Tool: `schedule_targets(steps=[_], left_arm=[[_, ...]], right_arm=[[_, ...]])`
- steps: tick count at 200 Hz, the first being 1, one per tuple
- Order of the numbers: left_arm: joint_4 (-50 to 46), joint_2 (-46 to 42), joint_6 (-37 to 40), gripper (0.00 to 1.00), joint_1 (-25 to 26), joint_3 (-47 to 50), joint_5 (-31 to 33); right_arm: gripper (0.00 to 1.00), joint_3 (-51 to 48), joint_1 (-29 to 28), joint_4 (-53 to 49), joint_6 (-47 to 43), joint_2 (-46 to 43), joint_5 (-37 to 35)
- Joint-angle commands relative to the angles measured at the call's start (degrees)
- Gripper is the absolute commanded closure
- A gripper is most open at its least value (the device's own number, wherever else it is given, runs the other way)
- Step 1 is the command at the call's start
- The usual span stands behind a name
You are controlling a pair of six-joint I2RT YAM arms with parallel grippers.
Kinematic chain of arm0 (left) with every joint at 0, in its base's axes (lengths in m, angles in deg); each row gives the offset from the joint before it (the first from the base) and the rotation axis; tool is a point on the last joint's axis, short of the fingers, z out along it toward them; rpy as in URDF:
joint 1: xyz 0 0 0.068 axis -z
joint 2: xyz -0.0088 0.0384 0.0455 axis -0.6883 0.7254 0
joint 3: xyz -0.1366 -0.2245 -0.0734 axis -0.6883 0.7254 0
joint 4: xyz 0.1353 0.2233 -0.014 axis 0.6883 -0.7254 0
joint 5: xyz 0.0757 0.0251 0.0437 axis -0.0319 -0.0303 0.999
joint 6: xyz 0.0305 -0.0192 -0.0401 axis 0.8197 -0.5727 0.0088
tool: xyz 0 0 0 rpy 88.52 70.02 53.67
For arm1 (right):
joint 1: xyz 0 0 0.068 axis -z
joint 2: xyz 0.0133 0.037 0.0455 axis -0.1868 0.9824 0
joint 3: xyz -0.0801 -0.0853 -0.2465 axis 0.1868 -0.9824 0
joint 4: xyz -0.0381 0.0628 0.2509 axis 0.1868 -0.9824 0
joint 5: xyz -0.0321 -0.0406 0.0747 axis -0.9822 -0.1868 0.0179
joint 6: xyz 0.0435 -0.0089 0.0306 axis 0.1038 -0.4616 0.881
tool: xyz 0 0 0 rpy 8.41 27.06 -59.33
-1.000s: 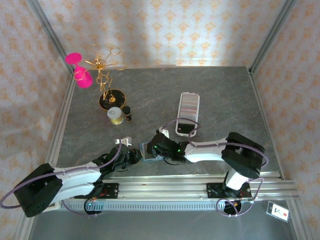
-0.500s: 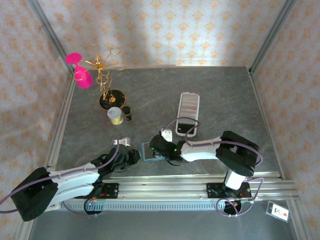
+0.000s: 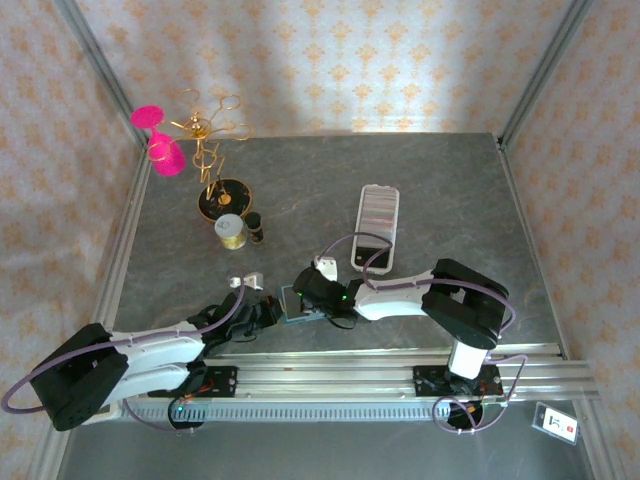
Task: Put the credit cards into the card holder
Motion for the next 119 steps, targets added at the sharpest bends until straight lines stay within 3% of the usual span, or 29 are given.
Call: schedule_targets(steps=[1,35,77,119], left_arm=[[2.5,0.3,-0.1,0.91,0.0,-0.1,-0.4],[1.5,-1.8,0.2,0.91,-0.1,0.4,0.6],[-1.8,-5.2,-0.6,0.87,-0.1,0.3,2.2],[-8.6,-12.3,-2.1,0.73,0.0,0.1,5.8]], right_arm=[[1.00,0.6,-0.4,0.6,-0.9,-0.3,3.0],[1.00,0.5,-0.4,1.8,-1.1,-1.3,1.2],[0.87,-0.2,-0.5,3.7,-1.9,-3.4,1.0],[0.78,-3.9,-0.4,4.7,-2.7,-9.5,-1.0]])
